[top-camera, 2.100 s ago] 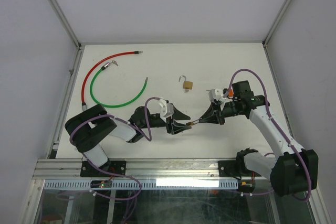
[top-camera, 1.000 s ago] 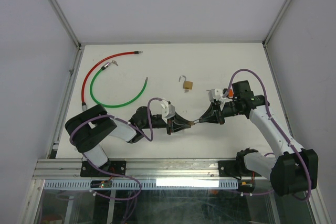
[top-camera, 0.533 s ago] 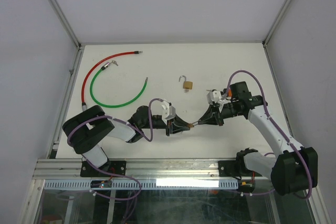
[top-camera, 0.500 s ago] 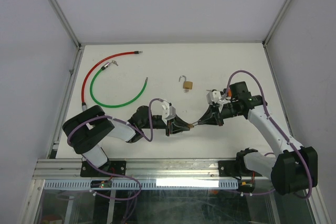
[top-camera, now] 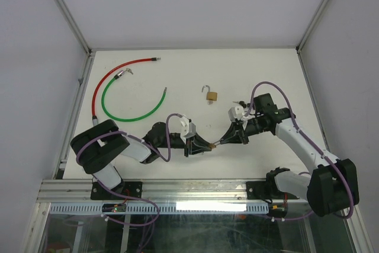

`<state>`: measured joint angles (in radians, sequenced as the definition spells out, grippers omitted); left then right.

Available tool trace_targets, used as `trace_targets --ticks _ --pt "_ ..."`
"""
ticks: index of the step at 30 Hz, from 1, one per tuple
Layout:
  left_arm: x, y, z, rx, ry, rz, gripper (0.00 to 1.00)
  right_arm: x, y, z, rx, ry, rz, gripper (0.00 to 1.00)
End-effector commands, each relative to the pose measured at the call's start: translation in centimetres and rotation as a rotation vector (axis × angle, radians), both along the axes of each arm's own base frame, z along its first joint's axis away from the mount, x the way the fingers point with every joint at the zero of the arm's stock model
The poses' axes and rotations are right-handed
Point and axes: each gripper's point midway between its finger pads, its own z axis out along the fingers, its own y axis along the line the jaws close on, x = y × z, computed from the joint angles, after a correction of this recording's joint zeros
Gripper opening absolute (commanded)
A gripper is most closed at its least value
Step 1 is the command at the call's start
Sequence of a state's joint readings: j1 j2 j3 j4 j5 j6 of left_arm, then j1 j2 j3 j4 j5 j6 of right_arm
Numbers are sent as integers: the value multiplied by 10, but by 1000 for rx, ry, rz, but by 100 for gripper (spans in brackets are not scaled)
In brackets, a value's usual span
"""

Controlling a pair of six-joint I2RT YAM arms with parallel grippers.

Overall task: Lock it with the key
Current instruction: Lock the lock.

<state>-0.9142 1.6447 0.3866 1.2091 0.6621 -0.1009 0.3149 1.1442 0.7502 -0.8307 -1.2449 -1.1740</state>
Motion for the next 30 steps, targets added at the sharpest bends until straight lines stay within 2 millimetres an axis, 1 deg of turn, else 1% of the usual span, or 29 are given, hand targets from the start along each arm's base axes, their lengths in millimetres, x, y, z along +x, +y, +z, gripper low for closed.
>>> trace_targets --ticks 1,5,12,17,20,24,27,30 --pt "8 -6 69 -224 -204 9 0 -1 12 -8 3 -12 38 0" --pt "14 -10 57 -204 -212 27 0 -1 18 -22 -49 -5 47 0" --pt "21 -4 52 -206 -279 83 0 -6 28 -45 -129 11 90 0" --pt "34 -1 30 -134 -310 151 0 -6 33 -57 -203 15 103 0" --pt "39 1 20 -111 -309 179 0 -5 37 -65 -260 14 103 0" --pt "45 6 9 -89 -313 219 0 -9 47 -77 -333 42 127 0" --pt "48 12 -2 -69 -304 245 0 -11 53 -79 -355 95 133 0" --pt "52 19 -7 -65 -297 264 0 -18 57 -84 -385 117 152 0"
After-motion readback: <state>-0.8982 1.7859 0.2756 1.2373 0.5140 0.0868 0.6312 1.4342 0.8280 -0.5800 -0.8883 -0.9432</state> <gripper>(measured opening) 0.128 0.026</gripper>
